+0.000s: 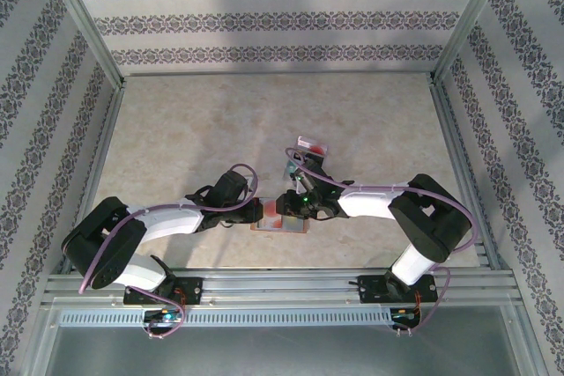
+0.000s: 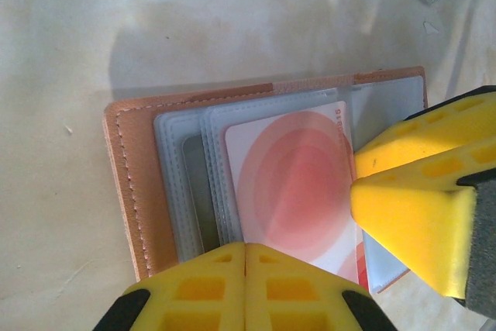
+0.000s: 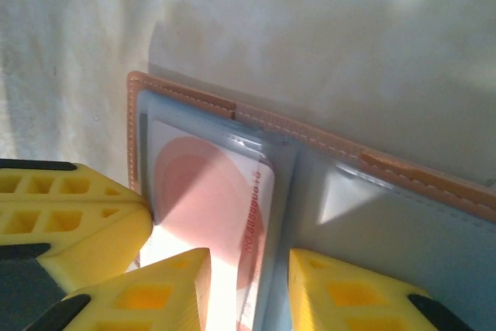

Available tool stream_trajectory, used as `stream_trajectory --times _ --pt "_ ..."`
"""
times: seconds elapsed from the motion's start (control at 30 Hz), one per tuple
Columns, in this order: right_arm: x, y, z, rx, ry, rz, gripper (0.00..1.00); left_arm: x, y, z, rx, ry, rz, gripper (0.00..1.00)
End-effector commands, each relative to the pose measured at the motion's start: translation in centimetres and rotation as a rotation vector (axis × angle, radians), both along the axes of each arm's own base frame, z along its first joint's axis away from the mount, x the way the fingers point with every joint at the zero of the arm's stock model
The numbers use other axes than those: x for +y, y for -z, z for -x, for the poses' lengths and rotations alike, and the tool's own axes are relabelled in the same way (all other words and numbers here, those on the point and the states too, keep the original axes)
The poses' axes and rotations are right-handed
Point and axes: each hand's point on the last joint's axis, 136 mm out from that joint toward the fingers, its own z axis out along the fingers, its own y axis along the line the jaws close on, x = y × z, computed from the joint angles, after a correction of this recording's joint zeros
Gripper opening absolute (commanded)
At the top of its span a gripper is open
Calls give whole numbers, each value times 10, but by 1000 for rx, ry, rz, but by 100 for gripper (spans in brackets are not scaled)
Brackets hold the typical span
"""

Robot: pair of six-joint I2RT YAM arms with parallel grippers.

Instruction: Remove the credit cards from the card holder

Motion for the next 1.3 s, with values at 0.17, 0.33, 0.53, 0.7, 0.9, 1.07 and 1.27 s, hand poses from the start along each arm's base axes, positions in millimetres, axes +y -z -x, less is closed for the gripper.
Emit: stream_trajectory --times 0.17,0.33,0.53,0.7,0.9,1.07,1.27 --pt "8 -5 -2 -5 3 -81 31 2 13 7 37 -2 -35 6" --pt "1 1 -1 6 26 -74 31 3 11 6 30 -7 -36 6" --pt "7 3 -1 17 23 -139 31 4 13 7 32 -12 -41 6" --pt "16 -2 -2 17 13 -219 29 5 13 7 34 -15 -44 6" --pt "18 -12 -2 -9 1 -258 27 6 15 8 38 -20 -47 5" --pt "15 -23 -5 -28 6 -283 25 6 15 8 41 -23 -47 5" --pt "15 -35 -6 -41 -6 -316 25 6 14 8 40 -25 -45 5"
